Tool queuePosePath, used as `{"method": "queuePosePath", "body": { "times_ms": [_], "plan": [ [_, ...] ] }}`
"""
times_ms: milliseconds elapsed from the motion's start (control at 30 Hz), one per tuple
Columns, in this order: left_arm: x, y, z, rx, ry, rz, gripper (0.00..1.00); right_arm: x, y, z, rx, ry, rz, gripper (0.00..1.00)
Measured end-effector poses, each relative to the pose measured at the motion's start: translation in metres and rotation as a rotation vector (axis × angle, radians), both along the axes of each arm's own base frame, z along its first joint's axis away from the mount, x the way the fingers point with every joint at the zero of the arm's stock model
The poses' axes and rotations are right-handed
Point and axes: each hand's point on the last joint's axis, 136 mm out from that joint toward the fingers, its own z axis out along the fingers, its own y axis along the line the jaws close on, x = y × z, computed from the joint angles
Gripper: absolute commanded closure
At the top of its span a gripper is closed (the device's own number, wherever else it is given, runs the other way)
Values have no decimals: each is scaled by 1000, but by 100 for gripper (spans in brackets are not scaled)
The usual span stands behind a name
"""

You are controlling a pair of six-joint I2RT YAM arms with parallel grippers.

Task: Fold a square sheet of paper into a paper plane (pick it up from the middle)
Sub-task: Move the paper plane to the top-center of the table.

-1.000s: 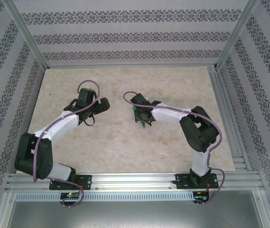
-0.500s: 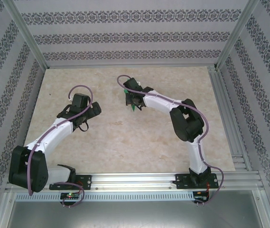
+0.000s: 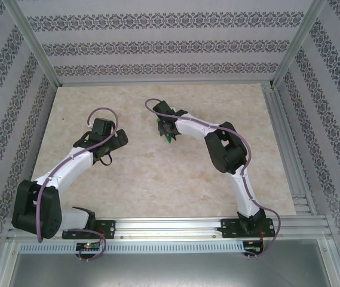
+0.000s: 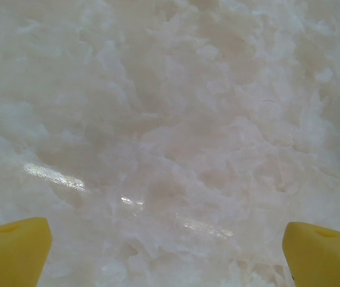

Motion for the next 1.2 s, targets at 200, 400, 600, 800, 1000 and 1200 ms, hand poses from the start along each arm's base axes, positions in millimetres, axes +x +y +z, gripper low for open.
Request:
{"method": "queuePosePath", "body": {
  "times_ms": [200,400,600,800,1000,1200],
  "plan": [
    [0,0,-3,2,9,1,0,1,1,-2,-1,1,1,67],
    [0,2,-5,1,15,4,0,1,1,-3,-2,2,0,64],
    [0,1,-5,1,16,3,0,2,2,-2,-1,0,1,61],
    [0,1,-4,-1,17,1,0,1,-1,14,-2,-12,-1,50],
    [3,0,3,-3,8,1,0,0,-6,111,83,-168,1,35],
    [6,4,21,24,-33,1,0,-19,-40,206,164,-385,-30,16]
  ]
}}
